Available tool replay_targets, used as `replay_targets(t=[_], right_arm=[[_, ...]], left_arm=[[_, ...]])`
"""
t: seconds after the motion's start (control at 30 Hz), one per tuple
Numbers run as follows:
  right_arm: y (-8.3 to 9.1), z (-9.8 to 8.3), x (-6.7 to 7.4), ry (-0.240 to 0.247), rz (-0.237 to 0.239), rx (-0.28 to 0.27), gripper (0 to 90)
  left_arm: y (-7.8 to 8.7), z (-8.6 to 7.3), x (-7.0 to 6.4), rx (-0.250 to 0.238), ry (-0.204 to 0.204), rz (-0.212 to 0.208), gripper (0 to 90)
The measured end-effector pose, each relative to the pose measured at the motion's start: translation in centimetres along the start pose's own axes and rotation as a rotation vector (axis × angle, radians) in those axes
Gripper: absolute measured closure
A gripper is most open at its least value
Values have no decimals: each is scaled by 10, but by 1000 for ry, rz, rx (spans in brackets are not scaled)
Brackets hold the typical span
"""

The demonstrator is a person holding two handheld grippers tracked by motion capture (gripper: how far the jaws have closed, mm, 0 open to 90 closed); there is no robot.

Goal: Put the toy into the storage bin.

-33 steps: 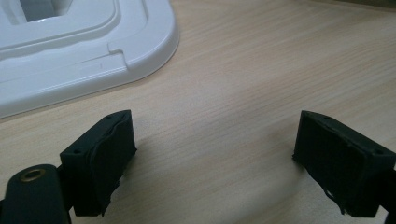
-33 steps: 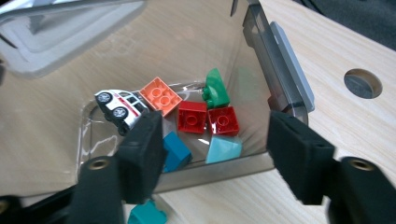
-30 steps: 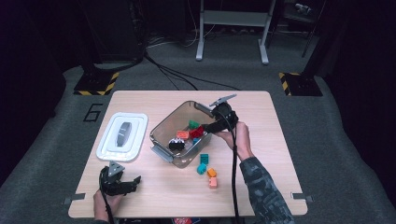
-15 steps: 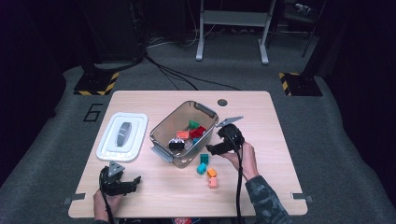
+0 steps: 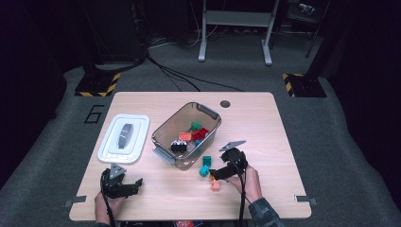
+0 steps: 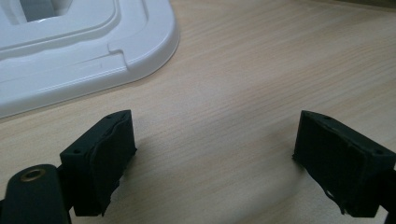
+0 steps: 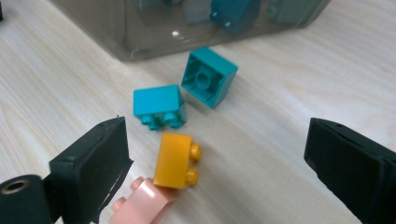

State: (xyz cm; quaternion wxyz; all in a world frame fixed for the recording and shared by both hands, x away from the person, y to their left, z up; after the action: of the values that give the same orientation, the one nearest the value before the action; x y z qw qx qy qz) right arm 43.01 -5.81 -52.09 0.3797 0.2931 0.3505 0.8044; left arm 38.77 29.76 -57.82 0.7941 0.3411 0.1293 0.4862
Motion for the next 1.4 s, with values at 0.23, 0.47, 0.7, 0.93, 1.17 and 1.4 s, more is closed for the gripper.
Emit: replay_targets(t=[0.23,0.47,0.7,0.93,1.17,1.4], right_arm=[[-12,-12,6,7,7,36,250],[-20,-16,12,-1,6,84,501],[-20,-19,8,-11,-11,120,558],[-17,-17,5,13,-24,129,674],[-18,-16,1,32,-20,131,670],[-20,-17,1,18,-13,133,672]], left_arm=[[0,0,0,-2,4,0,122],[0,0,0,4,-3,-2,122],[0,0,0,4,-3,-2,123],[0,0,0,3,4,-4,123],[1,0,0,8,-8,-4,124],[0,0,0,1,1,-2,124]])
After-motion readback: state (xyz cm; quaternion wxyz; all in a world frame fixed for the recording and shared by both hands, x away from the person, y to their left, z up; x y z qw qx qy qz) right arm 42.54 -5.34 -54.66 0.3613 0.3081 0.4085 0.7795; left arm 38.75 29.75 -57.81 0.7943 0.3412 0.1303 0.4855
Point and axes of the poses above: each handheld gripper's, and its own axes: y roughly backward along the jaws, z roughly out of its top, x roughly to its left, the point moved 7 cm from there along -y, roughly forward along the jaws, and after that the axes turned 10 degrees about -y, right-handed, at the moved point
